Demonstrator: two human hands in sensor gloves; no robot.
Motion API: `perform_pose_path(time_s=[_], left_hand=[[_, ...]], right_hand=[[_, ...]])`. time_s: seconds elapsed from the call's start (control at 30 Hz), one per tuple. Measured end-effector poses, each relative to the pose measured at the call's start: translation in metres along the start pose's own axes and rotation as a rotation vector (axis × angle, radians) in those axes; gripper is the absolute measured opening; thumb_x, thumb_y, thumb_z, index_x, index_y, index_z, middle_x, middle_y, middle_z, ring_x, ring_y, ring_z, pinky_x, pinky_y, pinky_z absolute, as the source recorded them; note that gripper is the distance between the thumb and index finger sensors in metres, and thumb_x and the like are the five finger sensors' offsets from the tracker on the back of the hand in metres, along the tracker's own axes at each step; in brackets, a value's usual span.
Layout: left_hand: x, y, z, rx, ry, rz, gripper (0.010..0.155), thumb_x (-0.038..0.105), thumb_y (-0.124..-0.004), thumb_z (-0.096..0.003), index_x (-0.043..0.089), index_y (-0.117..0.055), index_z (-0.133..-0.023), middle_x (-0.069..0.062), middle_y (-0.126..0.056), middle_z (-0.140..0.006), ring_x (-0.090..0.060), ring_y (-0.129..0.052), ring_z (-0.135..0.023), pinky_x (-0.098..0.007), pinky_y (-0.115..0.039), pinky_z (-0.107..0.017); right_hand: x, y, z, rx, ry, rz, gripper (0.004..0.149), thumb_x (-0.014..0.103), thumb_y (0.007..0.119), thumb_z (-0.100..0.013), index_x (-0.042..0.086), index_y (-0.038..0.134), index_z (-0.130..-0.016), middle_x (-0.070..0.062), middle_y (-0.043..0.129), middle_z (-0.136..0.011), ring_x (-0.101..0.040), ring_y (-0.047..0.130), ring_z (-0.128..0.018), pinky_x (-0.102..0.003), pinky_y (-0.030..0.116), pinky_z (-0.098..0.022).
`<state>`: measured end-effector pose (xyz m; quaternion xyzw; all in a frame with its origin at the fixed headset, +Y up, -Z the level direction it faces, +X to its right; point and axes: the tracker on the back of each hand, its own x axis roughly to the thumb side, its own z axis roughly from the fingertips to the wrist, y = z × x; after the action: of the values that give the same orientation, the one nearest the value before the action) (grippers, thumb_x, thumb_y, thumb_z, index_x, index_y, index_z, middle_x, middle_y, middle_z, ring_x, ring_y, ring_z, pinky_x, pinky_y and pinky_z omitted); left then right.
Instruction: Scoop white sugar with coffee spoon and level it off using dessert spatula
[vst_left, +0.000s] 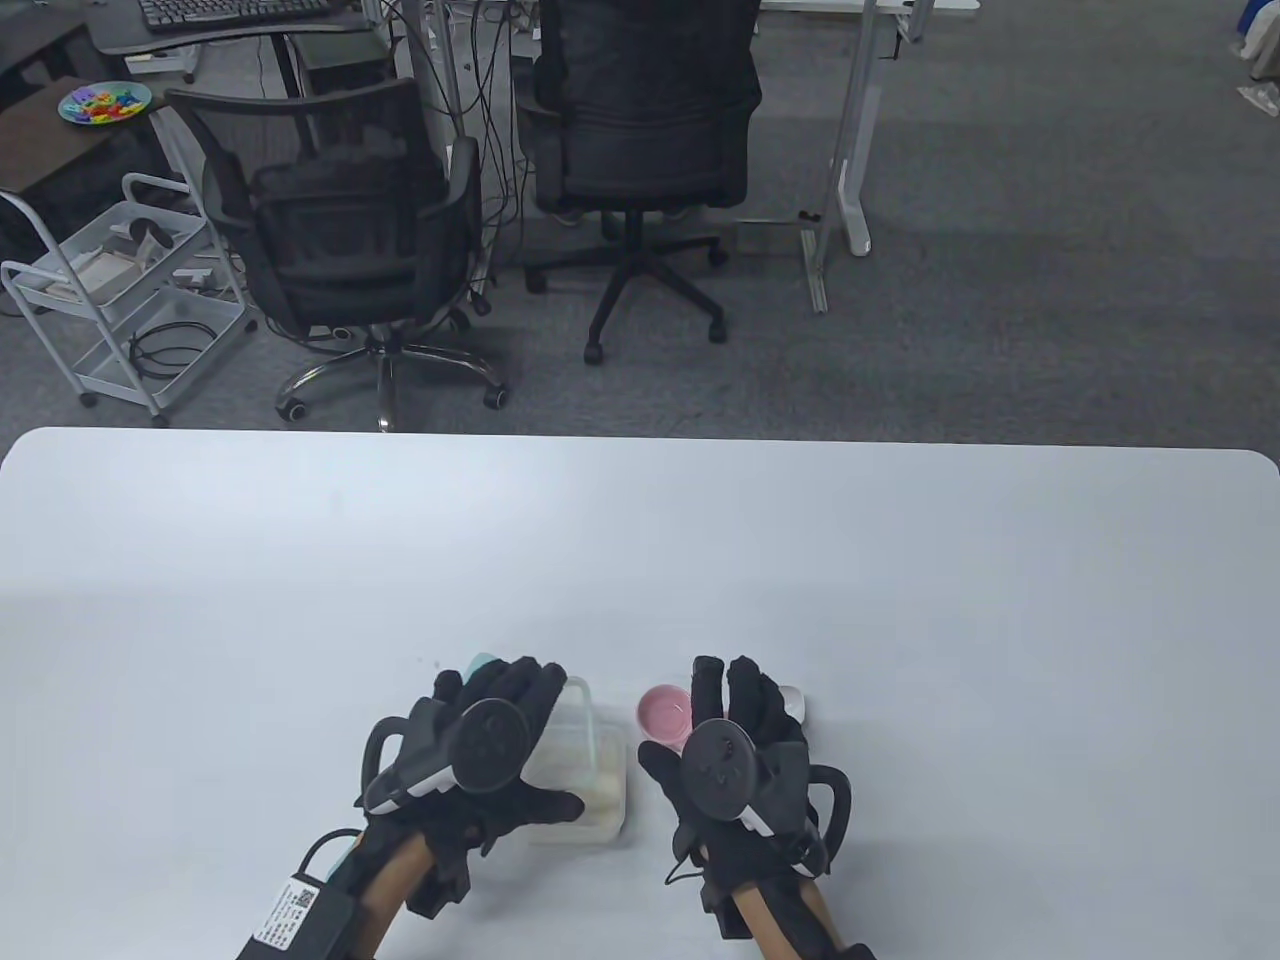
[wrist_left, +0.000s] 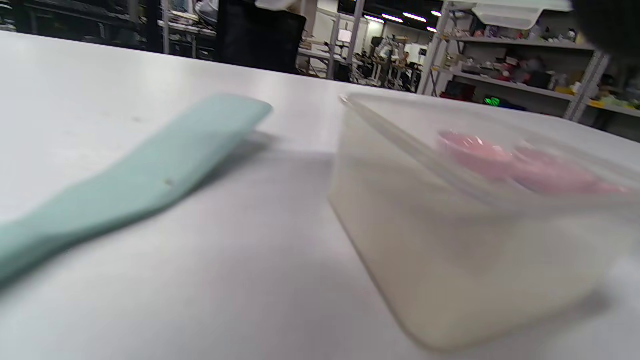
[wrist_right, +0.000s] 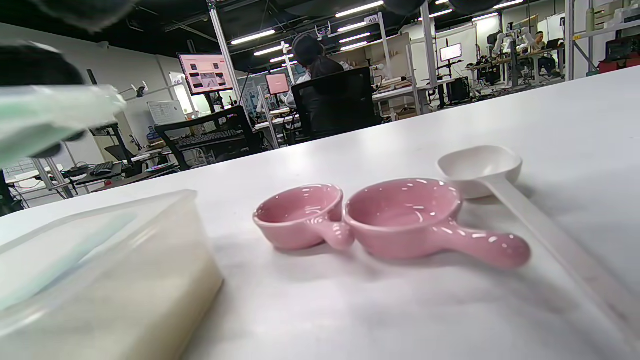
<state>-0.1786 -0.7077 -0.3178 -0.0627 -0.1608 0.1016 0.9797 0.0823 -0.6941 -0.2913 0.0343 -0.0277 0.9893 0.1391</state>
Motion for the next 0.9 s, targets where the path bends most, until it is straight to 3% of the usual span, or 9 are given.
perform_pose_path(time_s=[0.2,0.27,0.43,0.73,0.9], left_hand=[[-0.065,0.022,0.010,0.049,0.236,-0.014,0.113,0.081,-0.080,-0.0291,0.038,-0.018,-0.113,-0.003,-0.025,-0.125,-0.041,-0.035,-0.119,-0.072,-0.028,-0.079],[-0.094,0.023,0.016,0.009,0.316,0.009,0.111,0.082,-0.078,-0.0299,0.038,-0.018,-0.113,-0.003,-0.024,-0.125,-0.042,-0.033,-0.119,-0.073,-0.027,-0.078],[-0.134,0.013,0.023,0.007,0.435,0.042,0.112,0.080,-0.080,-0.0310,0.037,-0.019,-0.113,-0.004,-0.024,-0.125,-0.042,-0.032,-0.119,-0.073,-0.027,-0.078],[-0.160,-0.027,0.017,-0.158,0.542,-0.034,0.111,0.080,-0.080,-0.0307,0.037,-0.019,-0.113,-0.003,-0.025,-0.125,-0.042,-0.033,-0.119,-0.073,-0.027,-0.078],[-0.169,-0.031,0.021,-0.203,0.553,-0.003,0.113,0.081,-0.079,-0.0304,0.037,-0.014,-0.113,-0.002,-0.019,-0.125,-0.044,-0.028,-0.119,-0.073,-0.025,-0.077]], right_hand=[[-0.003,0.002,-0.002,0.022,0.020,0.004,0.097,0.063,0.068,-0.046,0.012,0.025,-0.116,-0.029,0.021,-0.121,-0.054,0.035,-0.110,-0.071,0.042,-0.075],[-0.004,0.002,-0.002,0.027,0.022,0.002,0.097,0.063,0.068,-0.046,0.012,0.025,-0.116,-0.029,0.021,-0.121,-0.054,0.035,-0.110,-0.071,0.042,-0.075],[-0.004,0.005,-0.002,0.055,0.024,0.009,0.096,0.063,0.069,-0.046,0.012,0.025,-0.116,-0.029,0.021,-0.121,-0.054,0.035,-0.109,-0.072,0.042,-0.074],[-0.006,0.004,-0.003,0.064,0.030,0.005,0.096,0.062,0.068,-0.047,0.012,0.024,-0.116,-0.030,0.021,-0.121,-0.054,0.036,-0.109,-0.072,0.043,-0.074],[-0.006,0.004,-0.003,0.065,0.029,0.003,0.097,0.062,0.068,-0.047,0.012,0.024,-0.116,-0.030,0.021,-0.121,-0.054,0.036,-0.109,-0.072,0.043,-0.074]])
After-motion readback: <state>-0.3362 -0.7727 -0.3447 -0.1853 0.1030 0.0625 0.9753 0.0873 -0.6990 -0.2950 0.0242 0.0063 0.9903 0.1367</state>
